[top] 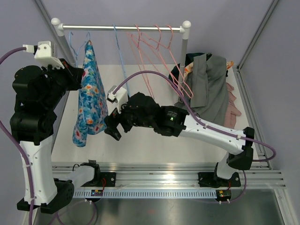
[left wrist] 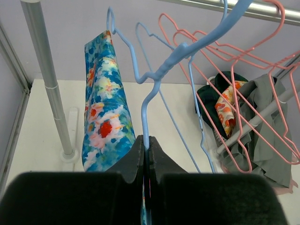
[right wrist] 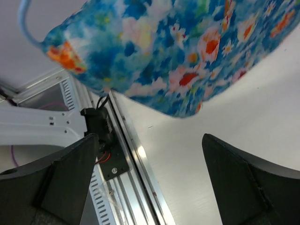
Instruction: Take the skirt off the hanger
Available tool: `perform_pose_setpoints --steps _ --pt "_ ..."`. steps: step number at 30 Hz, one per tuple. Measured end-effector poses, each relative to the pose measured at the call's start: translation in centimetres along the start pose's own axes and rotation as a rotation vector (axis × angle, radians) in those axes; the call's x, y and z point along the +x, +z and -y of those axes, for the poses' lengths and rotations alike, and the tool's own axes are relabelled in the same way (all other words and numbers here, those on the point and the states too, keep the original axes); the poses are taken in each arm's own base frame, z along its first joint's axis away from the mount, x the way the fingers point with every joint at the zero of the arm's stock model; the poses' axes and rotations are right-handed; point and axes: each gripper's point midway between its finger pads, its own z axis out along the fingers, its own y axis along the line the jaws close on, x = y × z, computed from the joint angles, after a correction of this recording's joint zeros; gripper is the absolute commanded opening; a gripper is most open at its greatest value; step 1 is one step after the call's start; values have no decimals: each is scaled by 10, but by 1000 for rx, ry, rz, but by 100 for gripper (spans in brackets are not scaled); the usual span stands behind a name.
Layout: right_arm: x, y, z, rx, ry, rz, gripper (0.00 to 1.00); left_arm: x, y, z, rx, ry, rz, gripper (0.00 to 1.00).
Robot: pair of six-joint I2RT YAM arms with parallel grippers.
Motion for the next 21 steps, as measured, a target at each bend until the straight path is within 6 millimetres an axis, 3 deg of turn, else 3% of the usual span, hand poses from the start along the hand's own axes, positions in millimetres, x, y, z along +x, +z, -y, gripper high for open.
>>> perform_pose_setpoints --steps 5,10,13,14,16,17,21 --pt "-5 22 13 70 -4 41 100 6 0 2 16 -2 -17 0" --pt "-36 37 14 91 -2 148 98 9 -4 4 31 -2 -17 0" --pt "-44 47 12 85 -2 181 67 9 -6 5 36 -1 -8 0" --pt "-43 51 12 83 -1 183 34 8 -7 6 37 0 -5 0" --pt "-41 57 10 72 10 184 9 7 -7 6 39 0 1 0" --pt "-40 59 9 66 17 186 0 6 -7 6 38 0 4 0" --pt "-26 64 7 52 47 180 0 8 -5 4 34 1 4 0"
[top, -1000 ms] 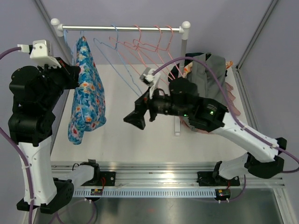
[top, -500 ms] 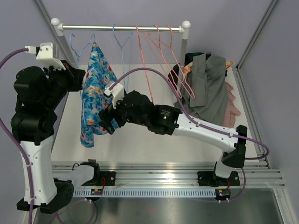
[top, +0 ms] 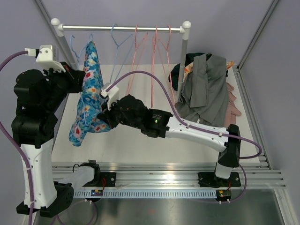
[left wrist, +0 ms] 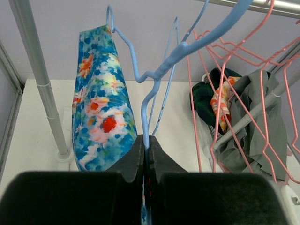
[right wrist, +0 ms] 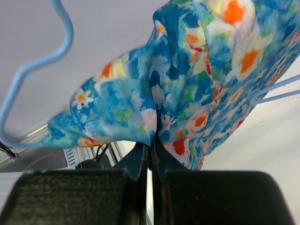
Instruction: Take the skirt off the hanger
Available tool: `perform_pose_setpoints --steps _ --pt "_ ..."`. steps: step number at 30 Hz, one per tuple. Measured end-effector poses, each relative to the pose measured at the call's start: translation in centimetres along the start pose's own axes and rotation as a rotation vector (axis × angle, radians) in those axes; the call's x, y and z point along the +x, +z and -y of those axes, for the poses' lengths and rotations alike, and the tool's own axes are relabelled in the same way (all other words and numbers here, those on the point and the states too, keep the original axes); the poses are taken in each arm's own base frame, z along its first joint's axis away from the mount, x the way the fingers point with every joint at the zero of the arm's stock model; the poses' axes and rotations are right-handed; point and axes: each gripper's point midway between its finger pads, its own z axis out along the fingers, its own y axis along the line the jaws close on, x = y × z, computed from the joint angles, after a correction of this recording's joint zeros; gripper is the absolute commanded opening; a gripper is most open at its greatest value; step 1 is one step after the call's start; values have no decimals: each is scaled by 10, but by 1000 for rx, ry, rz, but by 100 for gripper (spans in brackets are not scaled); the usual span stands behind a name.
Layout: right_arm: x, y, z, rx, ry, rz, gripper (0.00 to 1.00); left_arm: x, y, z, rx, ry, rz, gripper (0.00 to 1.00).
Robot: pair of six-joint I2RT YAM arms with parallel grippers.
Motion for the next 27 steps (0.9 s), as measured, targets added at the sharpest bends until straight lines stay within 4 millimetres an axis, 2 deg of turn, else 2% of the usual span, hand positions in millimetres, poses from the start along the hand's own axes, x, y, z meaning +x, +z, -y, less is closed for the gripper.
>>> perform_pose_setpoints --steps 4,6,10,12,15,19,21,23,25,27 --pt "23 -17 -3 10 3 -39 0 0 3 -8 -45 7 -6 0" --pt "36 -38 -13 14 -7 -59 0 -5 9 -14 -80 12 0 0" --pt "57 -102 -36 16 -15 -62 0 -19 23 -22 -131 12 14 0" --pt "71 -139 -38 22 1 -80 0 -24 33 -27 -152 21 21 0" --pt "97 -190 -29 50 28 -121 0 -33 47 -34 -184 36 43 0" --pt "116 -221 6 180 60 -144 0 -30 54 -35 -182 35 44 0" --pt "115 -228 25 278 51 -135 0 -22 53 -35 -174 29 40 0" --pt "106 -234 42 375 20 -112 0 -7 46 -36 -170 25 23 0" --pt "86 -241 55 449 -13 -65 0 7 38 -37 -169 25 8 0" --pt "56 -248 67 510 -39 -1 0 22 30 -39 -169 25 -8 0"
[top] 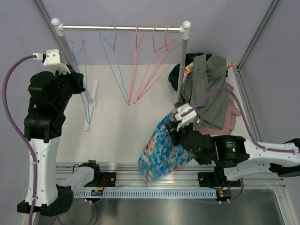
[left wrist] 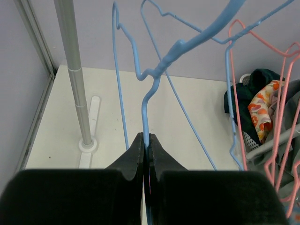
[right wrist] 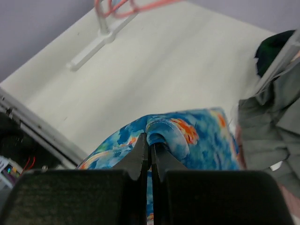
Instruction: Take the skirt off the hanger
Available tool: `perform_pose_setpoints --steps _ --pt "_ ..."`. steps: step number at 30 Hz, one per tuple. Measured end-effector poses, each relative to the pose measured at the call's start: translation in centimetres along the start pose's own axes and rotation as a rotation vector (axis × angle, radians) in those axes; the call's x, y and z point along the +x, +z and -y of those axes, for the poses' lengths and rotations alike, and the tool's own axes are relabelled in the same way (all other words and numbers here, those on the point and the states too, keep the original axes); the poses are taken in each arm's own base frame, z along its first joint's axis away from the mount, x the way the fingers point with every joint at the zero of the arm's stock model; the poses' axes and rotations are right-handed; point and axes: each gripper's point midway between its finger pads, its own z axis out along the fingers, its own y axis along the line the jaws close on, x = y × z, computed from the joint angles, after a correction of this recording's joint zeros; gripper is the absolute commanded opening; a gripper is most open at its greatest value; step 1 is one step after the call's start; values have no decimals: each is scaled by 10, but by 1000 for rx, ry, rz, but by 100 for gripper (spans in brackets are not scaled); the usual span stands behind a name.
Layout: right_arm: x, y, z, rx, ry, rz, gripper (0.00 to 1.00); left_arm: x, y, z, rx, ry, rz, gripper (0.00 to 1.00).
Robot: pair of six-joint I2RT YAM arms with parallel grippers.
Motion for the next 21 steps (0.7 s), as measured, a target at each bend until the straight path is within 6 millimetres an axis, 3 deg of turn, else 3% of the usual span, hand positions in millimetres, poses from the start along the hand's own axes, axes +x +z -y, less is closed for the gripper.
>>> perform_pose_setpoints --steps 2,4,7,15,18,21 --pt "-32 5 25 79 19 55 0 15 -5 -3 -2 1 -15 0" --pt "-60 11 64 205 42 100 0 31 -8 -6 -3 2 -39 0" --pt "-91 8 110 362 38 154 0 50 -8 -8 -1 3 -75 0" --pt "-145 -9 174 566 -23 279 0 72 2 -8 11 -3 -113 0" --pt "-162 4 197 633 -20 299 0 74 6 -4 28 -18 -111 0" --pt "-184 23 233 709 6 319 0 76 9 -1 45 -28 -110 0"
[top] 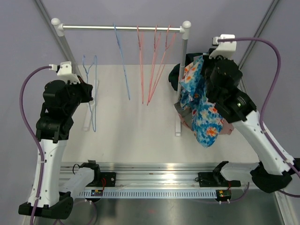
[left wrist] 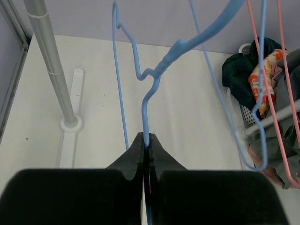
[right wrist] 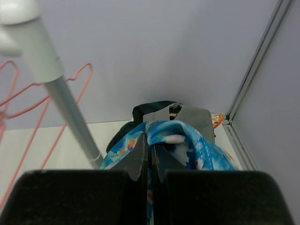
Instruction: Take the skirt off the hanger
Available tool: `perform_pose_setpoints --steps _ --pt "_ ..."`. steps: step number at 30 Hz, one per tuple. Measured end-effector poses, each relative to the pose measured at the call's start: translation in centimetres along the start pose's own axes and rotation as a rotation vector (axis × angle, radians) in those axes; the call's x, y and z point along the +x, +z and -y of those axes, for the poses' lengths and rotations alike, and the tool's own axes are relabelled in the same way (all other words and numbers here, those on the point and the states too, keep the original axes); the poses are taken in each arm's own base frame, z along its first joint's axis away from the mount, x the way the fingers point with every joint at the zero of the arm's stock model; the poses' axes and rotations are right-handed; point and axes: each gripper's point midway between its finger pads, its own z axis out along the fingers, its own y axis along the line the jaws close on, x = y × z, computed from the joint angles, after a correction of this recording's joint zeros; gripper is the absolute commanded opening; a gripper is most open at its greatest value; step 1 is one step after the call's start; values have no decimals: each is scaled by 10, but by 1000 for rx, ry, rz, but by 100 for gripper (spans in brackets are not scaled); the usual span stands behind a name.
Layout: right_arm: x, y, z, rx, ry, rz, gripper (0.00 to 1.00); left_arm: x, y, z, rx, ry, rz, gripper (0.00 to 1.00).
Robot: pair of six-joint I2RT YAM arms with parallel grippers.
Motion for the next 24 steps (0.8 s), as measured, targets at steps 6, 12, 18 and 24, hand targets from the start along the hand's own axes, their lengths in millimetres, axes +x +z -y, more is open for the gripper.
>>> perform_pose_setpoints --steps 6,12,18,24 --pt "34 96 30 91 4 -70 0 6 -1 4 27 -7 -12 0" --pt "60 157 41 111 56 -103 0 3 -7 5 33 -3 5 0" --pt "130 191 3 4 112 -215 99 -31 6 13 45 -3 42 0" --pt "273 135 -8 -64 217 -467 99 -80 31 29 83 -3 95 0"
